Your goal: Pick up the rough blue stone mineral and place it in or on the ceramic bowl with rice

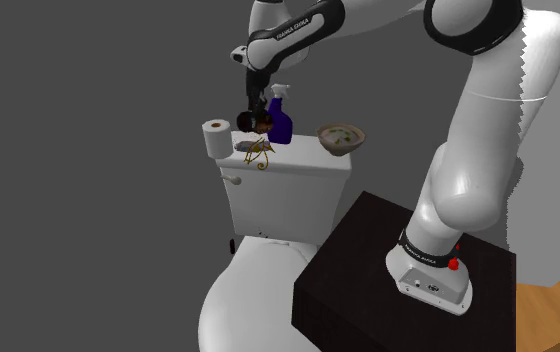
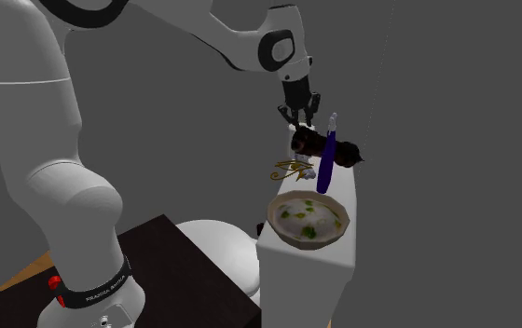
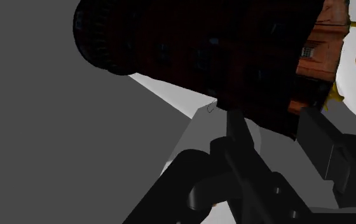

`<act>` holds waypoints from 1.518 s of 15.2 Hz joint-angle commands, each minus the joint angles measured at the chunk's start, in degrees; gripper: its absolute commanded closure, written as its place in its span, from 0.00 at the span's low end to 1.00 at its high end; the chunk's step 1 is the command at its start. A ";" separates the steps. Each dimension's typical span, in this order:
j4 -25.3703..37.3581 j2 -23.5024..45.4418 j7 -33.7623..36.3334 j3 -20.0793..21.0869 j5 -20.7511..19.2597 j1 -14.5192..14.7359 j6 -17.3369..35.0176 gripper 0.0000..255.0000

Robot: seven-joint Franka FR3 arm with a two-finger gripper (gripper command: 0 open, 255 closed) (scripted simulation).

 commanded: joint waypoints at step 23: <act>-23.37 -26.12 -13.58 -8.95 -6.88 -9.18 -0.86 0.00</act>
